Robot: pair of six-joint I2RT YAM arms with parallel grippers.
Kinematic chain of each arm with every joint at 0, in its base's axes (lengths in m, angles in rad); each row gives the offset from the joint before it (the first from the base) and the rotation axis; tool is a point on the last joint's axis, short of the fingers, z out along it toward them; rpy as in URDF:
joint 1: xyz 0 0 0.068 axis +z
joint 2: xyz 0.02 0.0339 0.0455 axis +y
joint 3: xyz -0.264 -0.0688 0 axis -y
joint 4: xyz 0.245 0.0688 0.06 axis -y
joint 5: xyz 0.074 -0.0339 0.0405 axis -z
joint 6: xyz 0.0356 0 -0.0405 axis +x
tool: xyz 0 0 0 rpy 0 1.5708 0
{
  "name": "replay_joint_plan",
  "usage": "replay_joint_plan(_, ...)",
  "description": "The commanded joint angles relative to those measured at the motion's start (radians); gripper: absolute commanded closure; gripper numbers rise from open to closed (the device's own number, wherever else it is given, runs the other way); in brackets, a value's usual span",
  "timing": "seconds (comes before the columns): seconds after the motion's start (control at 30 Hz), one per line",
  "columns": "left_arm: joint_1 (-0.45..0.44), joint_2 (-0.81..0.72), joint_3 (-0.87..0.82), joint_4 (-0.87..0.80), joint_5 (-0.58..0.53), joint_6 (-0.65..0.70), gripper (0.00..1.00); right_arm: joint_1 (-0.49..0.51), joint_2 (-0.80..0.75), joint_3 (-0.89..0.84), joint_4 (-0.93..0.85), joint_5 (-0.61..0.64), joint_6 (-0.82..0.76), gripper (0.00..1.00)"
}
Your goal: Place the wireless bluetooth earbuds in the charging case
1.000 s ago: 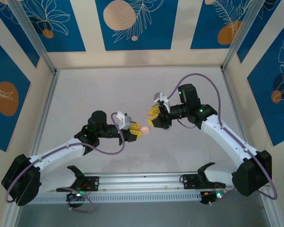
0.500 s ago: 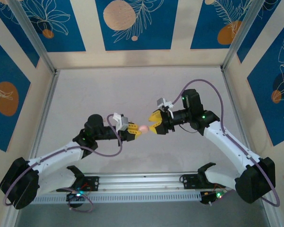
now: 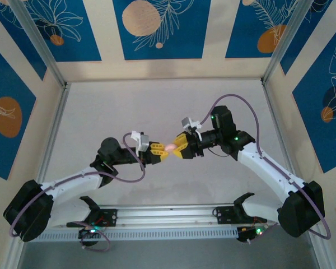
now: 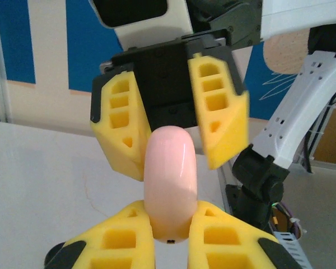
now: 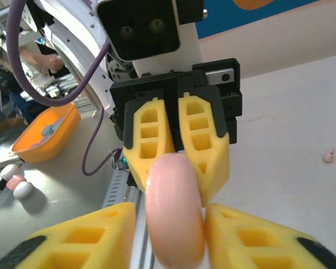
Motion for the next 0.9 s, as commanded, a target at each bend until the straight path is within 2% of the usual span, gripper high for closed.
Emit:
replay_joint_plan(0.0,0.007,0.001,-0.008,0.082,0.020,-0.033,0.87,0.006,0.000,0.010,-0.026,-0.046,-0.019,0.68)
replay_joint_plan(0.1,0.007,0.002,-0.004,0.093,0.021,-0.043,0.87,0.010,-0.003,0.014,-0.042,-0.043,-0.030,0.69)
replay_joint_plan(0.23,0.007,0.003,-0.002,0.092,0.024,-0.046,0.87,0.011,-0.013,0.020,-0.057,-0.043,-0.048,0.82)
replay_joint_plan(0.33,0.008,-0.006,-0.002,0.053,0.022,-0.015,0.74,0.011,-0.023,0.041,-0.119,-0.026,-0.094,0.86)
replay_joint_plan(0.43,0.007,-0.048,0.000,-0.088,0.013,0.101,0.60,0.013,-0.026,0.095,-0.268,0.038,-0.178,0.86)
replay_joint_plan(0.53,0.008,-0.111,0.022,-0.320,0.007,0.247,0.51,0.028,-0.029,0.152,-0.419,0.137,-0.244,0.86)
replay_joint_plan(0.67,0.008,-0.174,0.067,-0.584,-0.006,0.396,0.45,0.071,-0.027,0.192,-0.501,0.231,-0.263,0.86)
replay_joint_plan(0.87,0.008,-0.221,0.101,-0.750,-0.013,0.491,0.40,0.151,0.013,0.262,-0.609,0.341,-0.293,0.87)
